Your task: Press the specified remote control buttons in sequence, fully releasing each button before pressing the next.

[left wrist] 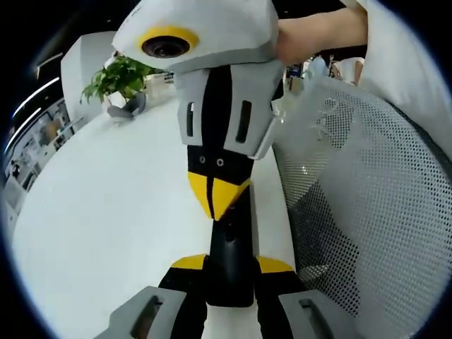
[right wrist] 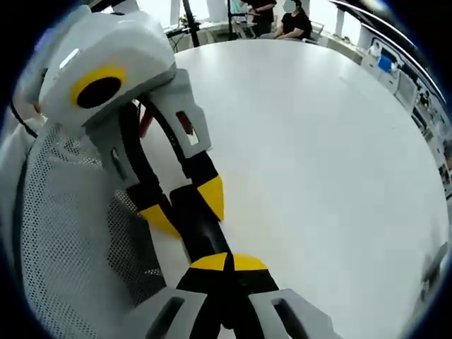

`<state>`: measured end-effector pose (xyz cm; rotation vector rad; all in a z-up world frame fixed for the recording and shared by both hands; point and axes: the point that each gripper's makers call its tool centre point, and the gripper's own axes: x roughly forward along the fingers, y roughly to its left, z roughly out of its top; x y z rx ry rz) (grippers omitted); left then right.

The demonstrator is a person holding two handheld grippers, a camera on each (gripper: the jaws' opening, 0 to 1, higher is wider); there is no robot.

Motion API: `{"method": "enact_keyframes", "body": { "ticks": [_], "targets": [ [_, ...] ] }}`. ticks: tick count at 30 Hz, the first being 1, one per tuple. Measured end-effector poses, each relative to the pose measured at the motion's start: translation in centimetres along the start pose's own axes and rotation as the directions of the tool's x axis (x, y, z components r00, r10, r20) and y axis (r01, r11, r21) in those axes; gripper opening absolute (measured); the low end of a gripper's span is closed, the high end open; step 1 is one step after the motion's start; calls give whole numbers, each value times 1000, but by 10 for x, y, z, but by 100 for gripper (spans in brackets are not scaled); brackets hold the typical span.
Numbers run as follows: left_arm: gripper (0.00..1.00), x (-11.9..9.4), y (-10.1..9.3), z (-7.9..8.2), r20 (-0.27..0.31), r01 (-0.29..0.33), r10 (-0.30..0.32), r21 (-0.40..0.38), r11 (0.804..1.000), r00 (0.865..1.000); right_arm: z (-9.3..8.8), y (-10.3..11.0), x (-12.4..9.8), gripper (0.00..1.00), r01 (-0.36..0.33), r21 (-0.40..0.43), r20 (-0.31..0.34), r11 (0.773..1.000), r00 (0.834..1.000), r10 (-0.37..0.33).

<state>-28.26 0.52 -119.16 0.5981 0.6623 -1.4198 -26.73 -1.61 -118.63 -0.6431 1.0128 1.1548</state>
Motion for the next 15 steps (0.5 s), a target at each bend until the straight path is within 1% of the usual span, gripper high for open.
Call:
{"method": "enact_keyframes", "body": {
  "ticks": [3,5,6,7,8,10,12,14,15],
  "targets": [
    [24,0,0,0,1,2,-2,0,1000,1000,2,2,-1,0,24,-39,28,999,999,-23],
    [24,0,0,0,-2,3,-3,2,1000,1000,9,16,-3,0,-25,-5,84,1000,996,26],
    [24,0,0,0,-4,3,-3,4,1000,1000,10,19,-3,0,-23,-5,97,1000,995,23],
    [25,-1,0,0,-6,6,-6,5,1000,1000,7,22,-3,0,-21,-26,77,999,997,23],
    [24,-1,0,0,-9,10,-10,9,1000,1000,8,17,-3,0,19,-92,69,996,998,-12],
    [24,-1,0,0,-13,15,-15,14,1000,1000,8,20,-2,0,7,-63,60,998,998,-3],
    [25,-1,0,0,-17,18,-18,16,1000,1000,7,19,-2,0,-2,-61,47,998,999,5],
    [25,-1,0,0,-19,18,-17,14,1000,1000,6,21,-2,0,-3,-79,34,997,999,5],
    [25,-1,0,0,-19,16,-16,12,1000,1000,5,21,-2,0,6,-108,29,994,1000,-3]
  ]
}}
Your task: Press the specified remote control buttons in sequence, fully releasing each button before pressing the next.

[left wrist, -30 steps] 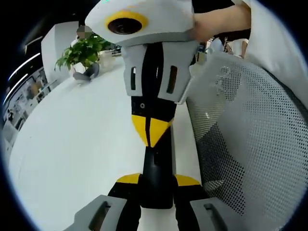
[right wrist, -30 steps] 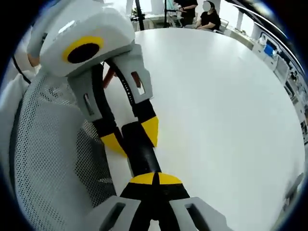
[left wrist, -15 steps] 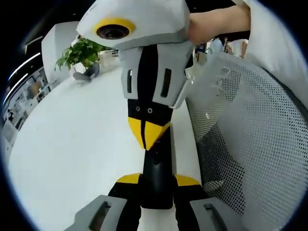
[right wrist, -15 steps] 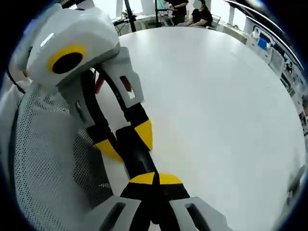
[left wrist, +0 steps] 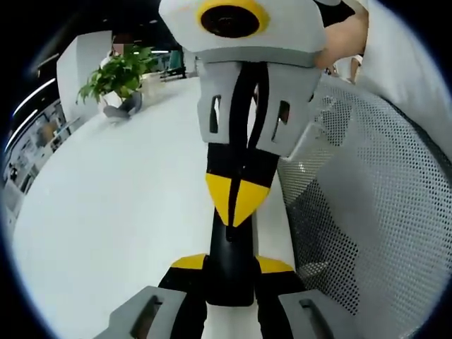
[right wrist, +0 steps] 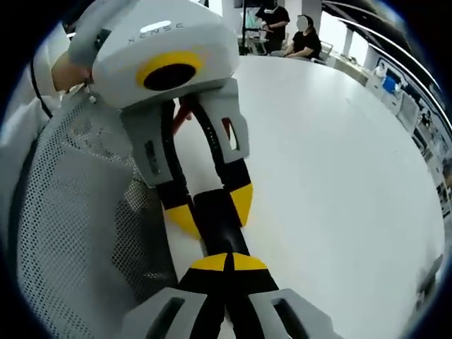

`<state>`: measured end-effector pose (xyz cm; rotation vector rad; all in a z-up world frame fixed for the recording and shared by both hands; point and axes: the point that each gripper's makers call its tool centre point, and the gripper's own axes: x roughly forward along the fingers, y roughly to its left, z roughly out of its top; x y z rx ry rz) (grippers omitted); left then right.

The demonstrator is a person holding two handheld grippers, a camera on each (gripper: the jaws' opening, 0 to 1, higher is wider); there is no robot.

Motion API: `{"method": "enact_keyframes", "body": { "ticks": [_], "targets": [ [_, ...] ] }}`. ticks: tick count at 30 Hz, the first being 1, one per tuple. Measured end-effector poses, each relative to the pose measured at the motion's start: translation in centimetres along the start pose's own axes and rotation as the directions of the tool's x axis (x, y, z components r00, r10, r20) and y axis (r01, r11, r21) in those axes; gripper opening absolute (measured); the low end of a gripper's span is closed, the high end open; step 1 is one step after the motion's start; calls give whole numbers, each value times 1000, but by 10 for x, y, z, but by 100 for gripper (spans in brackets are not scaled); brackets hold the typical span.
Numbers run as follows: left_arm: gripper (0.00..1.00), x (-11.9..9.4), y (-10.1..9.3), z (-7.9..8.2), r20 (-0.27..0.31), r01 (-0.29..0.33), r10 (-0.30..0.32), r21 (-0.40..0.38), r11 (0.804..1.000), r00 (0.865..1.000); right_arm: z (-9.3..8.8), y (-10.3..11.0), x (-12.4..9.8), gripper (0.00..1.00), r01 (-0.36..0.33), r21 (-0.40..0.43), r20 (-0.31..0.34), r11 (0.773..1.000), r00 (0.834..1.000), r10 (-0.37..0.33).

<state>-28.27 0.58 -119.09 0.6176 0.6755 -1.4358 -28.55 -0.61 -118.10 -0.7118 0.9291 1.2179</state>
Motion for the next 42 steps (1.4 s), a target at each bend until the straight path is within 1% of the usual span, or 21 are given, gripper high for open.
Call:
{"method": "enact_keyframes", "body": {
  "ticks": [4,7,9,11,13,16,17,18,20,22,27,30,35,37,39,40,42],
  "targets": [
    [25,0,0,0,9,-2,2,-5,1000,1000,0,0,2,0,17,-24,-16,1000,1000,-17],
    [25,0,0,0,14,0,0,-5,1000,1000,1,-3,2,0,7,-3,-31,1000,1000,-7],
    [25,0,0,0,16,1,-1,-2,1000,1000,1,-3,3,0,9,-26,-55,1000,998,-11],
    [25,0,0,0,17,2,-2,-1,1000,1000,1,-2,3,0,26,-56,-65,998,997,-30],
    [25,0,0,0,14,1,-1,-1,1000,1000,0,-2,3,0,33,-52,-55,998,998,-36],
    [25,0,0,0,12,1,-1,-2,1000,1000,0,-3,2,0,28,1,-25,1000,999,-28],
    [25,0,0,0,12,0,0,-3,1000,1000,0,-3,2,0,34,-4,-23,999,999,-34],
    [25,0,0,0,13,-1,1,-4,1000,1000,0,-2,2,0,42,-34,-14,999,999,-42],
    [25,0,0,0,12,-2,2,-4,1000,1000,0,-1,1,0,51,-18,-2,999,999,-51],
    [25,0,0,0,8,-1,1,-3,1000,1000,1,0,1,0,59,-42,5,997,998,-59],
    [25,0,-1,0,1,-1,1,0,1000,1000,4,-2,2,0,47,-54,6,997,999,-47],
    [25,0,-1,0,0,-2,2,-3,1000,1000,3,0,3,0,27,-84,-31,996,999,-29],
    [25,1,-1,1,9,-8,8,-7,1000,1000,3,0,3,0,19,-92,-43,996,999,-23],
    [25,1,-1,1,8,-8,8,-5,1000,1000,3,0,4,0,25,-124,-54,992,998,-32],
    [25,1,-1,1,-4,-8,8,1,1000,1000,2,-1,5,0,46,-193,-88,980,994,-64],
    [25,1,-1,1,-8,-7,7,7,1000,1000,3,0,5,0,49,-207,-97,977,993,-71],
    [25,1,-2,1,-1,5,-5,17,1000,1000,3,0,6,0,48,-174,-113,984,991,-68]
  ]
}}
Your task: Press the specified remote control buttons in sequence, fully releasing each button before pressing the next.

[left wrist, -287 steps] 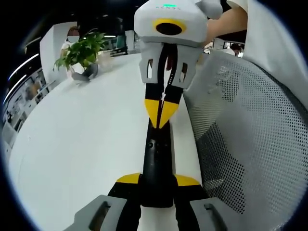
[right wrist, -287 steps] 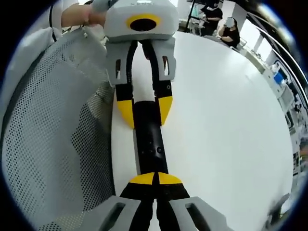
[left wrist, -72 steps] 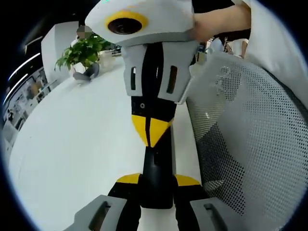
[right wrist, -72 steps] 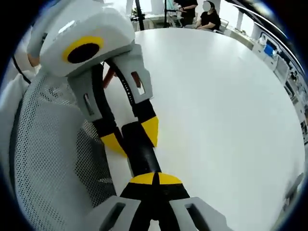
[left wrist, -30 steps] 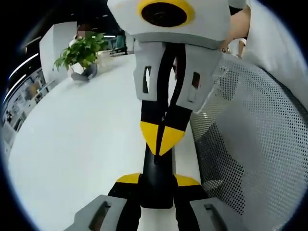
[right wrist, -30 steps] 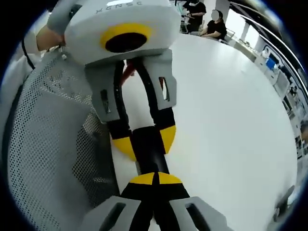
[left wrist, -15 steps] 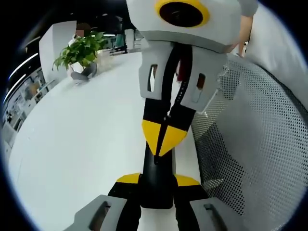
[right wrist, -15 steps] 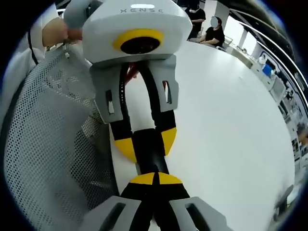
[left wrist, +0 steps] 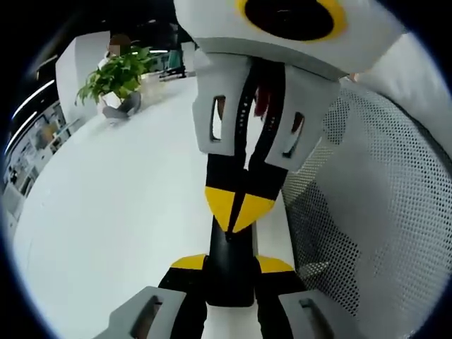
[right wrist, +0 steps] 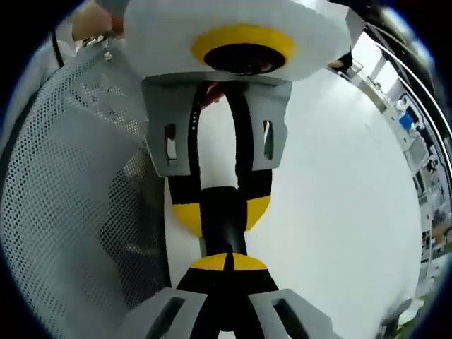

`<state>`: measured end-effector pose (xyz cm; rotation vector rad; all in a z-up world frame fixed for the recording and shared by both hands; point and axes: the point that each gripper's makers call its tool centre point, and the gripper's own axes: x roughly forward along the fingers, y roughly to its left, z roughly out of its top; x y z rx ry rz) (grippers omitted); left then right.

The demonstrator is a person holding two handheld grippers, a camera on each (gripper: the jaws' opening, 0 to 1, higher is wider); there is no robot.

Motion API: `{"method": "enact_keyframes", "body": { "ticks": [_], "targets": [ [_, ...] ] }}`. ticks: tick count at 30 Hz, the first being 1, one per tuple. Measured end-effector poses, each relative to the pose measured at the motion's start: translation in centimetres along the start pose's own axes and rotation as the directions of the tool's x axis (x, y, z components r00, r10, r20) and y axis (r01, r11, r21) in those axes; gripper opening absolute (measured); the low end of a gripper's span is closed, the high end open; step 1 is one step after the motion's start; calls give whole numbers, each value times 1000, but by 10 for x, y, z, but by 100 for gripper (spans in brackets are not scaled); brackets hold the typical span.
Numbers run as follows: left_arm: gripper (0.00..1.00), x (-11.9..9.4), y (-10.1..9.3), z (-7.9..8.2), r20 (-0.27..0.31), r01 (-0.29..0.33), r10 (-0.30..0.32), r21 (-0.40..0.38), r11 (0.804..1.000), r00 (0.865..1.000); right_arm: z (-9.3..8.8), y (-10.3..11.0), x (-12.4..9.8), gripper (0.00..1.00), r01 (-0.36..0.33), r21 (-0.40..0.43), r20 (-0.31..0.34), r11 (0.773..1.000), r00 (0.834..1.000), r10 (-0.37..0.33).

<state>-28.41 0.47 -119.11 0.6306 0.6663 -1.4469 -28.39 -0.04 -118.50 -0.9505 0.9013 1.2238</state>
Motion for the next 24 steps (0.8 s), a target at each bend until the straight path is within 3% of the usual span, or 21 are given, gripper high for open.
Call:
{"method": "enact_keyframes", "body": {
  "ticks": [5,10,14,19,21,24],
  "targets": [
    [24,0,-1,0,20,-2,2,-1,1000,1000,-1,-1,0,0,-8,38,-13,999,1000,8],
    [25,0,-1,0,28,-4,5,-4,1000,1000,-1,-1,-1,0,-3,182,72,983,997,-10],
    [24,-1,-2,0,36,-5,5,-9,1000,999,2,-1,0,0,-7,185,47,983,999,-2],
    [25,-1,-2,0,7,-3,3,-2,1000,1000,14,4,3,0,9,167,85,986,996,-23],
    [25,-1,-2,0,7,-6,6,-6,1000,1000,23,7,5,0,-16,182,121,983,993,-6],
    [25,-1,-2,0,3,-6,6,-4,1000,1000,22,5,5,0,4,173,100,985,995,-22]
  ]
}}
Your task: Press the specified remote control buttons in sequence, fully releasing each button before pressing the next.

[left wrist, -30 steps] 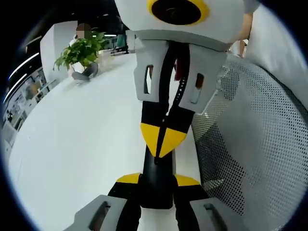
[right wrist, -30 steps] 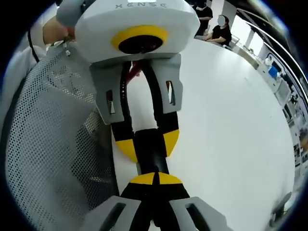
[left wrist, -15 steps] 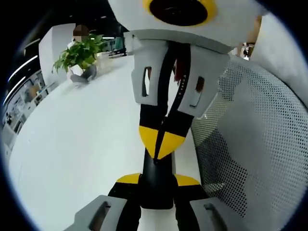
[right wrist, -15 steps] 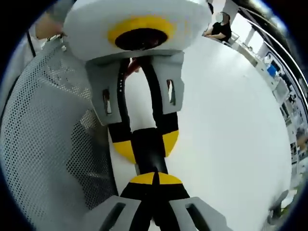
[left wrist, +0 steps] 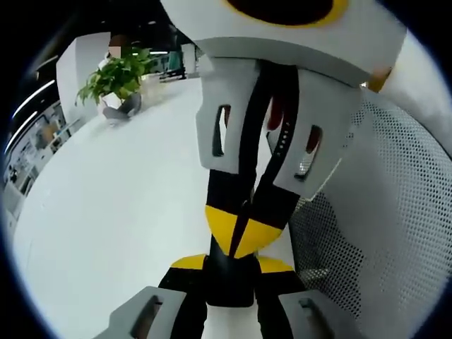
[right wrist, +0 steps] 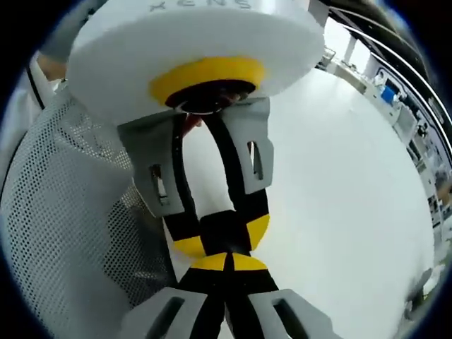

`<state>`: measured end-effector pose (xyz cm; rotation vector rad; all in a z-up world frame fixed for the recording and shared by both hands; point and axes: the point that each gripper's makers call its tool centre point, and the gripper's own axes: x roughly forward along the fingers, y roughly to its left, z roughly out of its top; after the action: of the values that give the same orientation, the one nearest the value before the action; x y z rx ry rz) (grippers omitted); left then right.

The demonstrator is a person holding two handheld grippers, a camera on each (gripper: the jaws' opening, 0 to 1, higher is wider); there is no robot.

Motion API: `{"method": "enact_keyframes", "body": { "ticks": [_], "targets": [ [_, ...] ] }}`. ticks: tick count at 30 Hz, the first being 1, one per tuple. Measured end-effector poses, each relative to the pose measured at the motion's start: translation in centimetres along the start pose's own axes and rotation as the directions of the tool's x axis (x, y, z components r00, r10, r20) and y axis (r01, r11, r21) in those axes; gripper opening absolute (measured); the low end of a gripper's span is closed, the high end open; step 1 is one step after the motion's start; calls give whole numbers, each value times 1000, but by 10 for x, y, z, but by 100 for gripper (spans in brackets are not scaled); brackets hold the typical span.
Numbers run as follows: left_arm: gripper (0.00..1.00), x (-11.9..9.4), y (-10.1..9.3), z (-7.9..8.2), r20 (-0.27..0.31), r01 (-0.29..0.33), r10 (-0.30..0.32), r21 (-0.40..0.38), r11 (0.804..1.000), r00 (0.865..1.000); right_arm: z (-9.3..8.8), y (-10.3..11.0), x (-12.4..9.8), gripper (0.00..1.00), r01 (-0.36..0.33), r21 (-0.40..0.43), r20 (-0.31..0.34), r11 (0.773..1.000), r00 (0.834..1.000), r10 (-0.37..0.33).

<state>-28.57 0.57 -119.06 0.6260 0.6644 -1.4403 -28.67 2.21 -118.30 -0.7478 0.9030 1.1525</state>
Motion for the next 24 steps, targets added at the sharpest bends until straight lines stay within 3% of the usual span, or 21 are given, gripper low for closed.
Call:
{"method": "enact_keyframes", "body": {
  "ticks": [4,7,20,24],
  "targets": [
    [25,0,0,-1,3,-4,4,-7,1000,1000,-3,-2,-1,0,4,32,25,999,1000,-5],
    [25,0,0,-1,8,-10,10,-13,1000,1000,-5,-3,-2,0,2,41,10,999,1000,-2],
    [24,0,0,0,14,-10,11,-15,1000,1000,-2,-5,1,0,-2,-37,-9,999,1000,2],
    [25,0,0,1,13,-8,8,-18,1000,1000,-4,-6,0,0,-5,-43,24,999,1000,6]
  ]
}}
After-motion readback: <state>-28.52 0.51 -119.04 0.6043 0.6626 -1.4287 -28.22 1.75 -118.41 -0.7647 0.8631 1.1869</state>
